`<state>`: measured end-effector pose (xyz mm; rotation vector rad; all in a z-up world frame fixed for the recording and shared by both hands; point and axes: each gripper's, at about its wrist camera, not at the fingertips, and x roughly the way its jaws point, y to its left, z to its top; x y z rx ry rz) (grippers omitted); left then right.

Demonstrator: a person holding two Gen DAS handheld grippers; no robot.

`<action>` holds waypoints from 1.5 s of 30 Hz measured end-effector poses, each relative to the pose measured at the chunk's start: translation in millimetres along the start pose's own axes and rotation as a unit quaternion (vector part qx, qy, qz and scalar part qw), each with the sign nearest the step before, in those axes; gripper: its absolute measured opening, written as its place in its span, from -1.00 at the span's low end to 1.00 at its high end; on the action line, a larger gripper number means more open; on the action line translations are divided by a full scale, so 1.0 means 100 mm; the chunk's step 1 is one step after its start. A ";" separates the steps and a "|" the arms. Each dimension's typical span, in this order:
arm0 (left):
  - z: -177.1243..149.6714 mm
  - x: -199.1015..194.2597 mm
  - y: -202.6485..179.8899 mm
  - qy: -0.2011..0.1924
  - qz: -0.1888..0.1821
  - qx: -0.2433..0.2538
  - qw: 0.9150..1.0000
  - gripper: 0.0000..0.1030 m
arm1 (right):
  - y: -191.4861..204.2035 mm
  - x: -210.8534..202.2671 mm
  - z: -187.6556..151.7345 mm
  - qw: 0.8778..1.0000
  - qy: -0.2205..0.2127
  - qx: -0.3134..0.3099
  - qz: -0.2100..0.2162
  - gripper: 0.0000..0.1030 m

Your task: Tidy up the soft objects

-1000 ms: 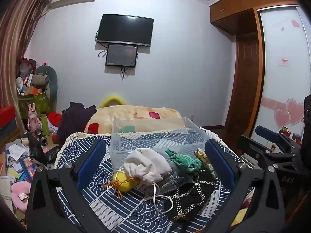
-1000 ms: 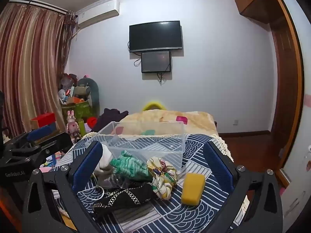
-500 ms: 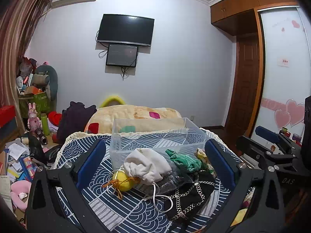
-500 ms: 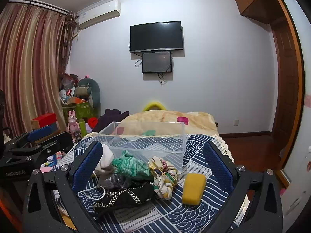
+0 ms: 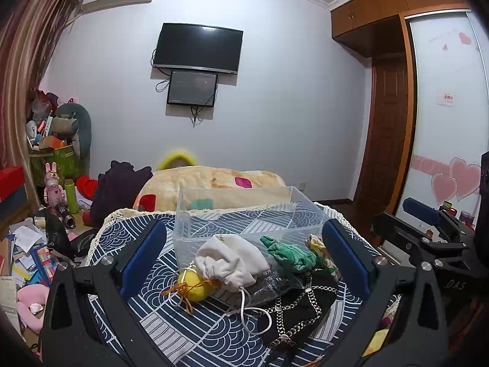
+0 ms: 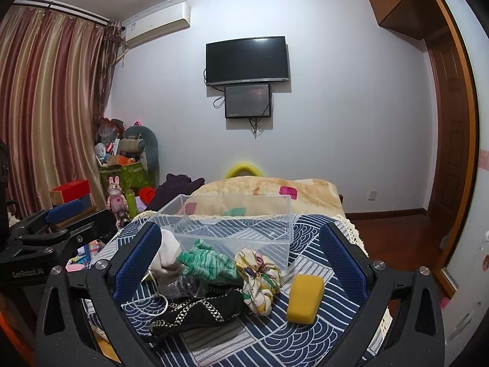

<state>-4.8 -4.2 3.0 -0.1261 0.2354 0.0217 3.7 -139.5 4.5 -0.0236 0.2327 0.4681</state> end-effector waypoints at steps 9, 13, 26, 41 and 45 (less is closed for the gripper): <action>0.01 -0.02 -0.03 -0.002 0.000 0.004 1.000 1.00 | 0.01 -0.02 0.02 1.000 -0.003 -0.001 0.002 1.00; 0.02 -0.03 -0.03 -0.004 0.000 0.005 1.000 1.00 | 0.01 -0.02 0.02 1.000 -0.004 -0.001 0.002 1.00; 0.02 -0.05 -0.03 -0.007 0.000 0.005 1.000 1.00 | 0.02 -0.04 0.03 1.000 -0.006 -0.001 0.003 1.00; 0.02 -0.04 -0.04 -0.007 0.000 0.006 1.000 1.00 | 0.03 -0.05 0.04 1.000 -0.009 0.001 0.004 1.00; 0.02 -0.03 -0.06 -0.005 -0.002 0.008 1.000 1.00 | 0.02 -0.04 0.04 1.000 -0.009 0.002 0.003 1.00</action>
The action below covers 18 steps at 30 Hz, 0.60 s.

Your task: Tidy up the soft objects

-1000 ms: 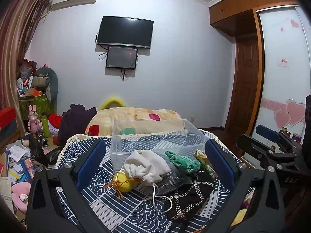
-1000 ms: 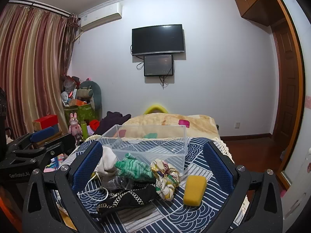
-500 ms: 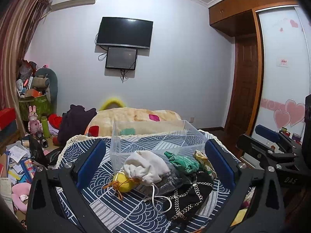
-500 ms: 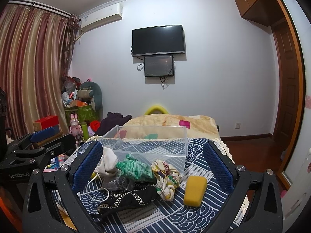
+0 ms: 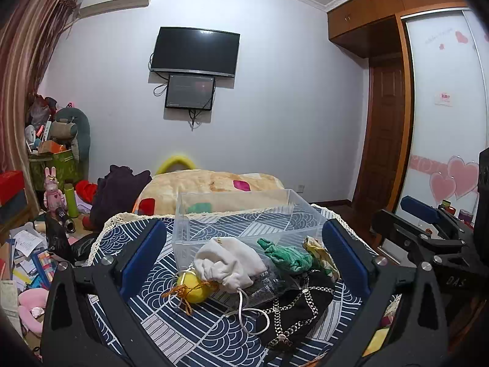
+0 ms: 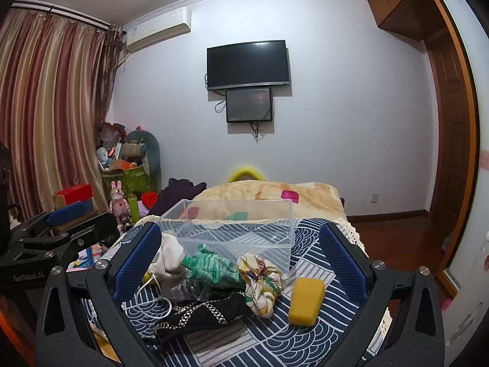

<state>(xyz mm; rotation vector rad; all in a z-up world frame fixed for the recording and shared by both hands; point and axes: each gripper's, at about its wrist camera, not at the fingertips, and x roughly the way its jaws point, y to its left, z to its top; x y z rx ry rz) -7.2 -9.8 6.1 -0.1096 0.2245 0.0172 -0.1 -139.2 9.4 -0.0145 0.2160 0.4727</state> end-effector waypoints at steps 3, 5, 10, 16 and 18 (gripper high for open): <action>-0.01 0.01 0.01 0.001 0.000 0.000 1.000 1.00 | 0.00 0.01 -0.01 1.000 -0.001 0.001 -0.003 1.00; -0.02 0.03 0.02 0.001 0.001 0.001 1.000 1.00 | -0.01 0.01 -0.02 1.000 0.000 0.002 -0.005 1.00; -0.04 0.06 0.11 0.002 0.007 -0.008 1.000 0.65 | -0.08 0.05 -0.05 1.000 0.006 0.010 -0.011 0.95; -0.11 0.24 0.30 0.028 0.033 -0.021 0.999 0.37 | -0.22 0.15 -0.10 0.999 0.029 0.031 -0.023 0.58; -0.15 0.32 0.36 0.040 0.044 -0.022 0.998 0.28 | -0.26 0.19 -0.13 0.998 0.038 0.035 -0.031 0.47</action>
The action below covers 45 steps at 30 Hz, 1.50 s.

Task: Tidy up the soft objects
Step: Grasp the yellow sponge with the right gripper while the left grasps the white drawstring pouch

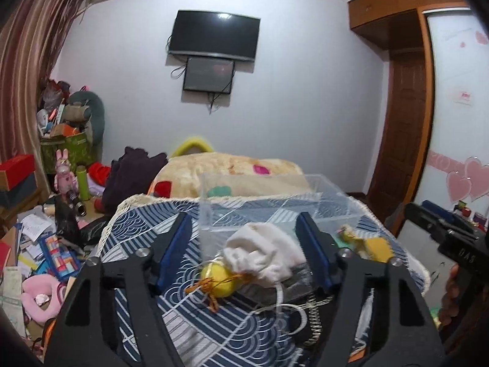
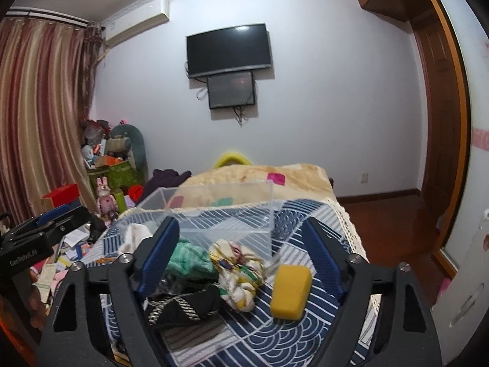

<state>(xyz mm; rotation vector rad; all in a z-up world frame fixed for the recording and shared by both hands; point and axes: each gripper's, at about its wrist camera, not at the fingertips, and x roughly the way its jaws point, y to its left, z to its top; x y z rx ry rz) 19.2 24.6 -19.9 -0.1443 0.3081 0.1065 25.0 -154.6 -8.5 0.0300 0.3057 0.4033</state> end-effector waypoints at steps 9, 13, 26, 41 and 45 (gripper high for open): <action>-0.16 0.33 0.23 0.057 -0.017 -0.040 0.997 0.00 | -0.16 0.16 -0.15 0.999 0.045 0.015 -0.023 0.14; -0.18 0.37 0.12 0.059 -0.044 -0.031 0.997 0.01 | -0.25 0.20 -0.20 0.997 0.059 0.018 -0.036 0.13; -0.40 0.76 -0.12 0.113 -0.037 -0.019 0.993 0.50 | -0.44 0.46 -0.45 0.988 0.146 0.031 -0.047 -0.01; -0.33 0.51 -0.09 0.073 -0.030 -0.004 0.997 -0.38 | -0.44 0.31 -0.36 0.991 0.121 0.047 -0.035 -0.32; -0.19 0.36 -0.06 0.050 -0.036 -0.010 0.998 -0.39 | -0.40 0.22 -0.24 0.994 0.098 0.047 -0.030 -0.32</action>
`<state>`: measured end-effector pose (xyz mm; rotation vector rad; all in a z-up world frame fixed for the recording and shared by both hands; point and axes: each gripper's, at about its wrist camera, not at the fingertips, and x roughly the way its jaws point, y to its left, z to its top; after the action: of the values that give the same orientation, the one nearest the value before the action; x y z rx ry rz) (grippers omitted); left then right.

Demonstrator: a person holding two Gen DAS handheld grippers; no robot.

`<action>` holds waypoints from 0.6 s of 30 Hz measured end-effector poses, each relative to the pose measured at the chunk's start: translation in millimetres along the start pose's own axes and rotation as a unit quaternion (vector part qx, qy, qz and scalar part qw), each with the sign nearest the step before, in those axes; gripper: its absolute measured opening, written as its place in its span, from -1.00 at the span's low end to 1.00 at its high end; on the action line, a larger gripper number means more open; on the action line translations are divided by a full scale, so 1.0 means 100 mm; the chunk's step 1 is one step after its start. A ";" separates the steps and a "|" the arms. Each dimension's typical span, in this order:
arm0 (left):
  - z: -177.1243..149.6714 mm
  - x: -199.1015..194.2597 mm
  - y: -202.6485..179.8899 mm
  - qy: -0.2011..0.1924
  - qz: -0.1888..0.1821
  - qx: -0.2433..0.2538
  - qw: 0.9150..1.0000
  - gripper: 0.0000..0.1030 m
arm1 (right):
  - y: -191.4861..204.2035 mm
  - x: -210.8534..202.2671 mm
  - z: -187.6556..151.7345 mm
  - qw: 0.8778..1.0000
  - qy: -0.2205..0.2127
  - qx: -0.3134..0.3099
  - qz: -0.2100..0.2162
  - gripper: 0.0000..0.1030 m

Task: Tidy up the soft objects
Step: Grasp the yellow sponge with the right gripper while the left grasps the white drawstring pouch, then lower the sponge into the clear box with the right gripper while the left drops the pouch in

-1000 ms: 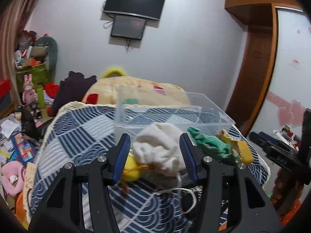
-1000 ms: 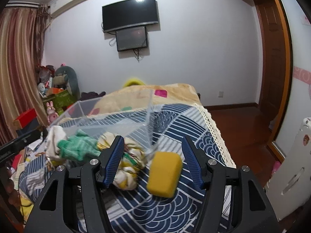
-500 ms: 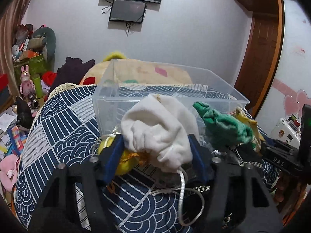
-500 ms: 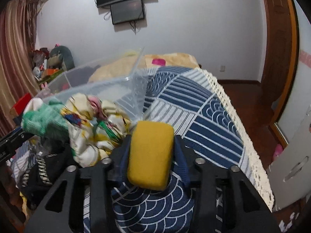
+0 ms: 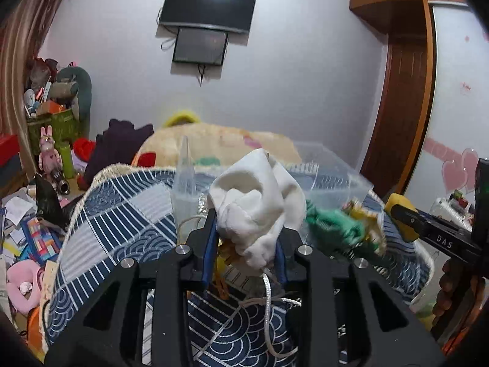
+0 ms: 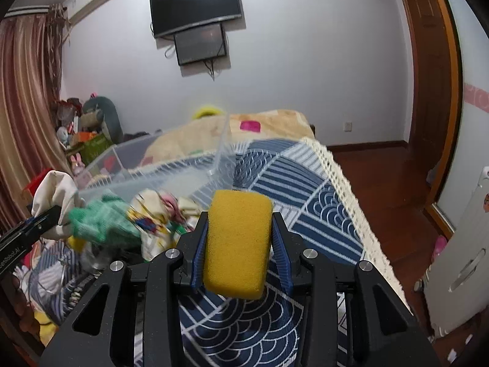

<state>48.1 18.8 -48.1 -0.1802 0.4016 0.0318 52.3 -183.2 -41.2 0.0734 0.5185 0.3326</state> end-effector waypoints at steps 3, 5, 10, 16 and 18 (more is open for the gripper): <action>0.11 -0.10 0.00 -0.014 0.000 0.001 1.000 -0.39 | 0.07 -0.06 0.11 1.000 -0.014 -0.004 0.009 -0.32; 0.21 -0.15 0.02 -0.020 -0.004 -0.003 1.000 -0.39 | 0.13 -0.10 0.18 1.000 -0.025 -0.011 0.015 -0.32; 0.41 -0.23 0.05 -0.042 -0.003 0.000 0.999 -0.39 | 0.29 -0.11 0.37 0.998 -0.044 -0.030 0.027 -0.32; 0.65 -0.20 0.10 -0.056 0.003 0.004 0.998 -0.39 | 0.45 -0.01 0.61 0.996 -0.062 -0.053 0.032 -0.32; 0.70 -0.16 0.12 -0.056 0.005 0.005 0.998 -0.39 | 0.49 0.02 0.67 0.996 -0.066 -0.058 0.035 -0.32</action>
<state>59.9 43.0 19.8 -0.1662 0.2910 0.0505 72.6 -135.3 23.4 0.0016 0.3649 0.4222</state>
